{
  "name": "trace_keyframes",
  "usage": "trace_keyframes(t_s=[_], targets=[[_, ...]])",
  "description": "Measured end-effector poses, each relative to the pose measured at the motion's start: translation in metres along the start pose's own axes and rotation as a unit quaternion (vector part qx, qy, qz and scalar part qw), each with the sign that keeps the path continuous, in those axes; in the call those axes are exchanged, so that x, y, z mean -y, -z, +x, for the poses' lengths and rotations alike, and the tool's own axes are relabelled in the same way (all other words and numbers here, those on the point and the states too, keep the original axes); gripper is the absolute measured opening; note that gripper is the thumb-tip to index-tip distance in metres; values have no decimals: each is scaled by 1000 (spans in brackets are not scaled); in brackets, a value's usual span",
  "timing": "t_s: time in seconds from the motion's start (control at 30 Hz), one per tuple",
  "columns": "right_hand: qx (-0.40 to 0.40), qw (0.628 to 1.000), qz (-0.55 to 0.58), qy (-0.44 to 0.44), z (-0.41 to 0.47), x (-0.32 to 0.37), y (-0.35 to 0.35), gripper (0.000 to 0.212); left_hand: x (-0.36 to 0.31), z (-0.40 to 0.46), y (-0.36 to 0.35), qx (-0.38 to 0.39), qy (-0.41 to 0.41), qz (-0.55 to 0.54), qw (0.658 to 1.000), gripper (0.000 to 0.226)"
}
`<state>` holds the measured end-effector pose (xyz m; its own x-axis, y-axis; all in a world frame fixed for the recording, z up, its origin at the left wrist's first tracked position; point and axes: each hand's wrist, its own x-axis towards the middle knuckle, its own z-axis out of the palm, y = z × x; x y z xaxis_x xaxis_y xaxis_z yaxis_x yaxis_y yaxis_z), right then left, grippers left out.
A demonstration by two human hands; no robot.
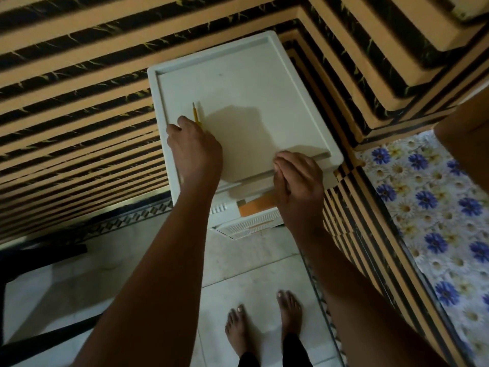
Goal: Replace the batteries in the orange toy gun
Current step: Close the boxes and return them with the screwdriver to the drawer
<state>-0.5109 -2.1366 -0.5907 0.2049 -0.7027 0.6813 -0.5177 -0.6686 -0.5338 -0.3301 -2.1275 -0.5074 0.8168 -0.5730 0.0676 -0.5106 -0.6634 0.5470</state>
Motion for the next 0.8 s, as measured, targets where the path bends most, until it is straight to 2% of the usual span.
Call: trace_keyframes(t_s=[0.1, 0.2, 0.33, 0.43, 0.5, 0.6, 0.8], targets=[[12, 1000, -1, 15, -1, -3, 2, 20, 3, 6, -2, 2, 39, -18, 999, 19], [28, 998, -14, 51, -1, -7, 6, 23, 10, -17, 4, 1, 34, -48, 998, 18], [84, 992, -46, 85, -2, -12, 15, 30, 22, -105, 26, -10, -24, -121, 992, 19], [134, 986, -63, 74, -3, -14, 20, 39, 37, -173, 35, 22, -44, -154, 987, 12], [148, 983, -82, 73, -5, -16, 22, 44, 49, -209, 34, 54, -28, -151, 987, 13], [143, 982, -97, 83, -7, -17, 21, 44, 65, -241, 20, 91, 37, -148, 984, 13], [130, 981, -111, 87, -11, -17, 19, 42, 93, -210, -38, 126, 84, -70, 986, 15]])
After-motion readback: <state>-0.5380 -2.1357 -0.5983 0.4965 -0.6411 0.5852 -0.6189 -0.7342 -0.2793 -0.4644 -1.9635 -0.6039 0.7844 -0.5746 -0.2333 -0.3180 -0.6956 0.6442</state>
